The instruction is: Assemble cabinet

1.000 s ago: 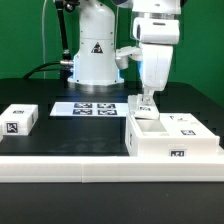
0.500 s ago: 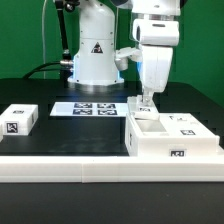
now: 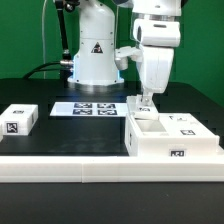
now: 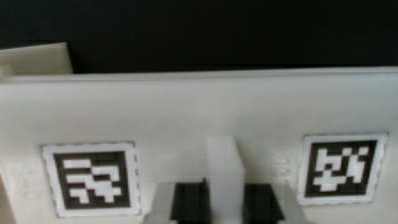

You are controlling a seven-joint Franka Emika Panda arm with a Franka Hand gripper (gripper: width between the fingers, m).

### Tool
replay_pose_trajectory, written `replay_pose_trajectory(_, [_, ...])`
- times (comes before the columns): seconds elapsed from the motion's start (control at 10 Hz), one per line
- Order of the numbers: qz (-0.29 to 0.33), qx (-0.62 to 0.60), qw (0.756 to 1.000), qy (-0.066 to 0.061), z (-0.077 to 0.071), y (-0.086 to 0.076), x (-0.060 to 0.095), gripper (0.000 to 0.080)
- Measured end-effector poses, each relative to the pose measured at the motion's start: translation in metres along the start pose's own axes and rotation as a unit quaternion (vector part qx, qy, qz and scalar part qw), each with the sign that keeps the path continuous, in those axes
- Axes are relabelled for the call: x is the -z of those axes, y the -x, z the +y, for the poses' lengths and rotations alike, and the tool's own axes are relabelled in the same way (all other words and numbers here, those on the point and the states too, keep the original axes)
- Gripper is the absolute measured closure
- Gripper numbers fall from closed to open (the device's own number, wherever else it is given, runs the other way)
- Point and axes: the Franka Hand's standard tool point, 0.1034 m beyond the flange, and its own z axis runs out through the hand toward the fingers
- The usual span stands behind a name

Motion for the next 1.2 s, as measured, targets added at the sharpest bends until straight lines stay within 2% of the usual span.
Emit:
replay_pose_trajectory(0.2, [-0.003,0.012,1.0,-0.005,-0.0005,0.001,0.0001,0.0729])
replay_pose_trajectory(0.7, [-0.003,0.012,1.0,-0.004,-0.0006,0.001,0.0005,0.0729])
replay_pose_trajectory(1.0, [-0.013,0.023,0.999,-0.022,-0.0001,0.0027,0.0026,0.0729])
replay_pose_trajectory(1.2, [-0.013,0.023,0.999,-0.021,-0.0003,0.0028,0.0027,0.0729])
